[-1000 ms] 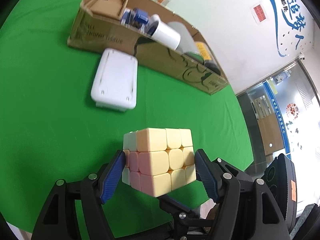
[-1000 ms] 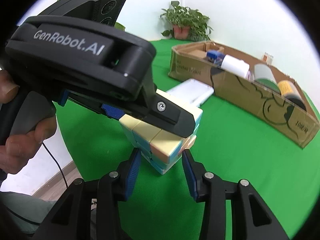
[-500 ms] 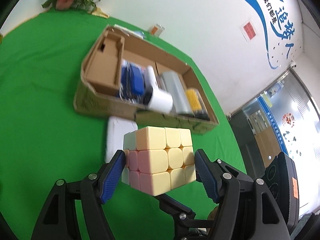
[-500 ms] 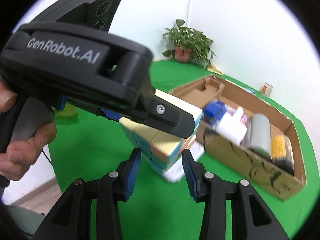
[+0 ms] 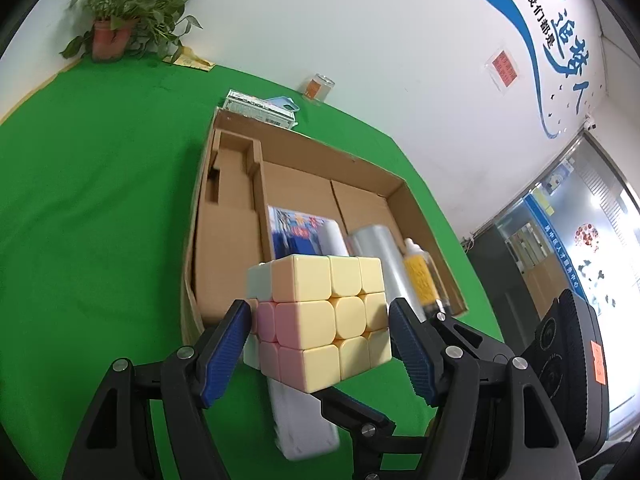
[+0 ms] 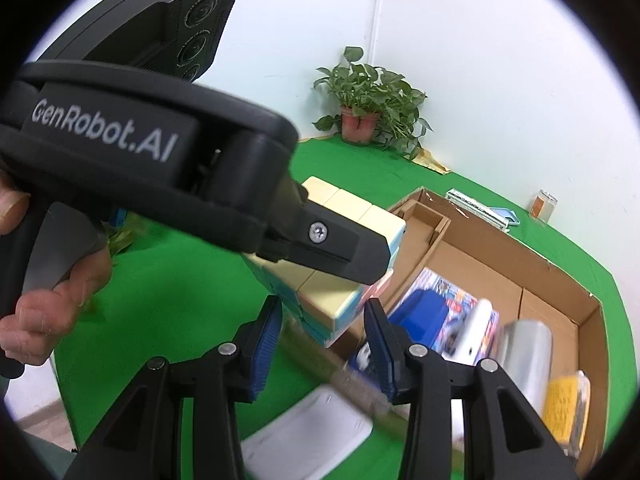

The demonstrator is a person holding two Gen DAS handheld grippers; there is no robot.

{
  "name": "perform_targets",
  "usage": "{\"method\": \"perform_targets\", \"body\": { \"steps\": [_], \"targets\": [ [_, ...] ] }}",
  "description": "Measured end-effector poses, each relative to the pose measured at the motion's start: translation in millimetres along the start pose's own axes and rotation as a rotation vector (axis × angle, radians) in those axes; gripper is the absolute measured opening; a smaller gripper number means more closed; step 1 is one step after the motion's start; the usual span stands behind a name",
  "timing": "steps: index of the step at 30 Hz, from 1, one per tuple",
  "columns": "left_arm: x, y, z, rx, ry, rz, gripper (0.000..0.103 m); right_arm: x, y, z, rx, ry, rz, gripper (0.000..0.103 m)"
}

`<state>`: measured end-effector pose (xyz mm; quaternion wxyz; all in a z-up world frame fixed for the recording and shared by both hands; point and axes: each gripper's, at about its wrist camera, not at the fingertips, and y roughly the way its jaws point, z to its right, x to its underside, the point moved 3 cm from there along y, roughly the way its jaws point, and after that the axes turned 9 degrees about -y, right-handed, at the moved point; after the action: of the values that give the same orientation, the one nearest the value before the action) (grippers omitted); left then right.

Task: Organize rigid objects
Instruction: 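Carry the Rubik's cube into the box corner compartment and release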

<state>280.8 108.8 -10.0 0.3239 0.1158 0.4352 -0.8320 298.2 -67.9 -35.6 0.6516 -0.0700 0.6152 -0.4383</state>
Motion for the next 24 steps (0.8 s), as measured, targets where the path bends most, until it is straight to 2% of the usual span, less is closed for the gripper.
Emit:
{"method": "perform_targets", "body": {
  "steps": [4, 9, 12, 13, 14, 16, 22, 24],
  "targets": [
    [-32.7, 25.3, -17.5, -0.031, -0.02, -0.039, 0.068, -7.9, 28.8, 16.6, -0.041, 0.04, -0.043, 0.042],
    [-51.7, 54.1, -37.6, -0.051, -0.059, -0.085, 0.067, -11.6, 64.8, 30.6, -0.082, 0.068, -0.116, 0.042],
    [-49.9, 66.8, -44.0, -0.074, -0.052, -0.106, 0.066, -9.0, 71.9, 27.8, -0.11, 0.094, -0.146, 0.042],
    [-48.8, 71.2, -47.2, -0.076, -0.057, -0.118, 0.064, -7.2, 76.5, 28.8, -0.116, 0.096, -0.158, 0.042],
    [-48.4, 74.2, -49.8, -0.075, -0.063, -0.123, 0.056, -4.1, 81.3, 28.5, -0.114, 0.094, -0.18, 0.042],
    [-48.9, 77.5, -55.4, -0.063, -0.079, -0.131, 0.055, -1.0, 81.8, 23.2, -0.1, 0.093, -0.211, 0.041],
    [-44.0, 79.6, -62.8, -0.058, -0.101, -0.143, 0.051, 2.8, 89.8, 32.8, -0.125, 0.118, -0.208, 0.041],
    [-41.9, 76.8, -63.0, -0.064, -0.105, -0.14, 0.044, 2.8, 86.6, 31.7, -0.128, 0.116, -0.211, 0.041]
  ]
}}
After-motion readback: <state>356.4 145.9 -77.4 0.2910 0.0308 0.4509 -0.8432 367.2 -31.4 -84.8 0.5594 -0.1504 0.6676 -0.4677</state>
